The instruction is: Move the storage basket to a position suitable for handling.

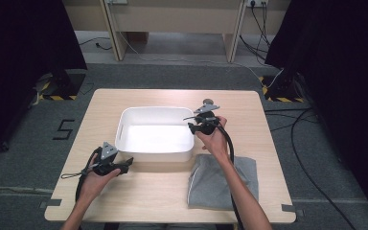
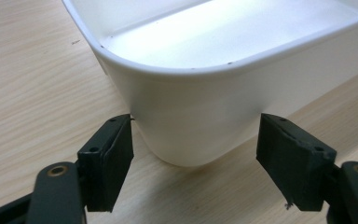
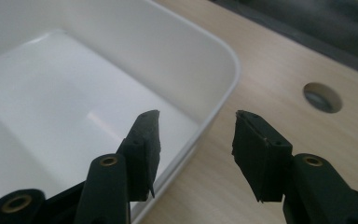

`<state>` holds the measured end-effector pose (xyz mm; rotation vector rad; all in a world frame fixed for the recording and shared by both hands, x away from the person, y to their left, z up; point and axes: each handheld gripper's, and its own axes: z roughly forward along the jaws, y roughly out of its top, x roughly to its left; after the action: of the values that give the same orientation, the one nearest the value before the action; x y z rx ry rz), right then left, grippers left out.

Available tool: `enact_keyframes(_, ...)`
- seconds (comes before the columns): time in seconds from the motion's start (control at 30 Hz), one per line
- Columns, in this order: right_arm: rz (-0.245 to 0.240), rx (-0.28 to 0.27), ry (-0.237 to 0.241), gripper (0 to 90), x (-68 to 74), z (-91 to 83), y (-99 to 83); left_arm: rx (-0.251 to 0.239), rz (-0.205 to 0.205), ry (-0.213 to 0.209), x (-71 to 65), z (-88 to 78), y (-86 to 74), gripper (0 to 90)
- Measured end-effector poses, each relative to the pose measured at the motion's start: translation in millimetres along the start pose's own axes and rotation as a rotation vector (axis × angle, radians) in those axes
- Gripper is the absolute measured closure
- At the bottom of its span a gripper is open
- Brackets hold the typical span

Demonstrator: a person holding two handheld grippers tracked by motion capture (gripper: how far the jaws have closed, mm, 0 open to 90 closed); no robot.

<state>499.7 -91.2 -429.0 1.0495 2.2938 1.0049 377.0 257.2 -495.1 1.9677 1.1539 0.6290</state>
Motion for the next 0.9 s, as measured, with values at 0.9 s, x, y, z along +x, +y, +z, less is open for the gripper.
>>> enact_keyframes(0.9, -0.012, 0.044, -0.036, 60.9, -46.5, -5.0, -35.6, -0.045, 0.055, -0.070, -33.5, 39.2, 36.6, 33.1)
